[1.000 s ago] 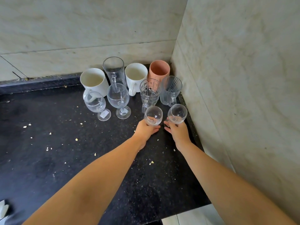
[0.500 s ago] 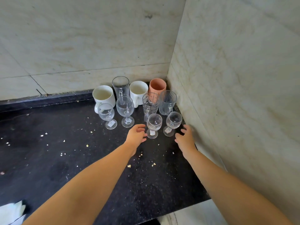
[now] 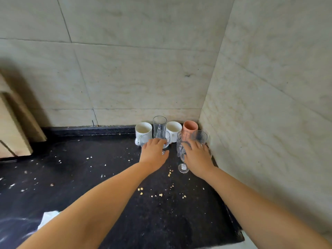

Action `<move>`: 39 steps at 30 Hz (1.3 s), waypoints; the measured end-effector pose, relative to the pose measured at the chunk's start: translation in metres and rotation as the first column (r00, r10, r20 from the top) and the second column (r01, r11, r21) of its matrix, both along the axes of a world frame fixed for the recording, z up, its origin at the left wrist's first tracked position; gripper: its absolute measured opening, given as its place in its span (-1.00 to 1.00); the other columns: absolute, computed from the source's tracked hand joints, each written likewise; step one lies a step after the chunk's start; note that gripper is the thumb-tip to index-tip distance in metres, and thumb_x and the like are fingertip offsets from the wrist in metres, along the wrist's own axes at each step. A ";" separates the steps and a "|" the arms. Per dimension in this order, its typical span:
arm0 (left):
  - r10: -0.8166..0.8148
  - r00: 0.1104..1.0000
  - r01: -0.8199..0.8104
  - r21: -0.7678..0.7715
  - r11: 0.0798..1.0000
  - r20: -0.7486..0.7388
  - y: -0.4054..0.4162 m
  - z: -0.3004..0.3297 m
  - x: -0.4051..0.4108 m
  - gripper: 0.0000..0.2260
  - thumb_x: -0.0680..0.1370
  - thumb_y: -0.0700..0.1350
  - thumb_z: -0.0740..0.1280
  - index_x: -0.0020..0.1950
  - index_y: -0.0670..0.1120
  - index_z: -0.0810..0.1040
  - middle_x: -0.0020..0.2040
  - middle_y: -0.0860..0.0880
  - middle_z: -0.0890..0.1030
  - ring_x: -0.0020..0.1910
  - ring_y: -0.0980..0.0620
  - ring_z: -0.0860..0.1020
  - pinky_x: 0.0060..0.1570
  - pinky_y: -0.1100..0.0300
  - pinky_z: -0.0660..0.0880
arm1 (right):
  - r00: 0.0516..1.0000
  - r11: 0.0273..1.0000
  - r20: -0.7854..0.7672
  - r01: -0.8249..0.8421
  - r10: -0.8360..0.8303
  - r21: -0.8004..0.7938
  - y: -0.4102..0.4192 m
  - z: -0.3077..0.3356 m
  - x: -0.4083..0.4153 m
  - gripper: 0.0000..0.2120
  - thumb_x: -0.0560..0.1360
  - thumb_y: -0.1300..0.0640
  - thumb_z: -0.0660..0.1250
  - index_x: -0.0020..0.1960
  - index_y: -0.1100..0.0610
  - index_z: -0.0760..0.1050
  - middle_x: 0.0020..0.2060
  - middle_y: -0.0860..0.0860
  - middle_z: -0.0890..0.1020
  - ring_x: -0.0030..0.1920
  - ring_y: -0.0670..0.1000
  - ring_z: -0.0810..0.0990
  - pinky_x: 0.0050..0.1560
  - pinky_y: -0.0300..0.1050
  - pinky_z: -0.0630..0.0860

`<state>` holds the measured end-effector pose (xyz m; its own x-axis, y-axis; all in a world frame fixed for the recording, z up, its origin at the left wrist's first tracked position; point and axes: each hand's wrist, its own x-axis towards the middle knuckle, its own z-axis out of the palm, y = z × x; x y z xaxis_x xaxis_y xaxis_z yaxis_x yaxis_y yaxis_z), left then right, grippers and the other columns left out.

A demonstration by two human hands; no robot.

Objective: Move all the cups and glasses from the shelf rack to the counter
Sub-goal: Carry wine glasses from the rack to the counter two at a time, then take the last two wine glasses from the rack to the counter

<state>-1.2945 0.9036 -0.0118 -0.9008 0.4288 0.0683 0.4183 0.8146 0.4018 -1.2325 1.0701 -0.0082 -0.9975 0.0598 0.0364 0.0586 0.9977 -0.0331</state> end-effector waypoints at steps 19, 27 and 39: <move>0.775 0.623 -0.772 -0.074 0.631 0.107 -0.242 -0.010 0.259 -0.63 0.58 0.06 0.19 0.36 -0.02 0.42 0.37 -0.05 0.42 0.39 -0.09 0.33 0.37 -0.02 0.26 | 0.612 0.614 0.166 -0.788 0.774 0.046 -0.267 -0.009 0.105 -0.56 0.62 0.15 0.07 0.48 0.07 0.18 0.52 0.08 0.15 0.50 0.12 0.14 0.50 0.18 0.03; 0.955 0.291 -0.947 -0.130 0.295 0.051 -0.354 -0.013 0.441 -0.62 0.56 0.07 0.21 0.33 -0.03 0.44 0.30 -0.05 0.47 0.34 -0.08 0.38 0.30 0.01 0.30 | 0.263 0.257 0.132 -0.964 0.956 0.065 -0.421 -0.011 0.242 -0.58 0.61 0.10 0.07 0.45 0.09 0.22 0.47 0.09 0.25 0.44 0.13 0.25 0.45 0.16 0.12; 0.996 -0.089 -0.973 -0.210 -0.091 -0.021 -0.521 -0.001 0.752 -0.63 0.56 0.08 0.20 0.32 -0.02 0.45 0.29 -0.05 0.47 0.34 -0.08 0.38 0.31 0.02 0.31 | -0.037 -0.037 0.123 -0.999 0.992 -0.001 -0.637 -0.015 0.500 -0.56 0.60 0.07 0.09 0.46 0.07 0.20 0.44 0.06 0.28 0.42 0.11 0.29 0.43 0.14 0.17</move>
<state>-0.5422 0.3826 -0.0125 -0.3519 -0.9360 -0.0046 -0.9149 0.3429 0.2132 -0.7323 0.4333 -0.0237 -0.0227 -0.9960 -0.0866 -0.9993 0.0251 -0.0269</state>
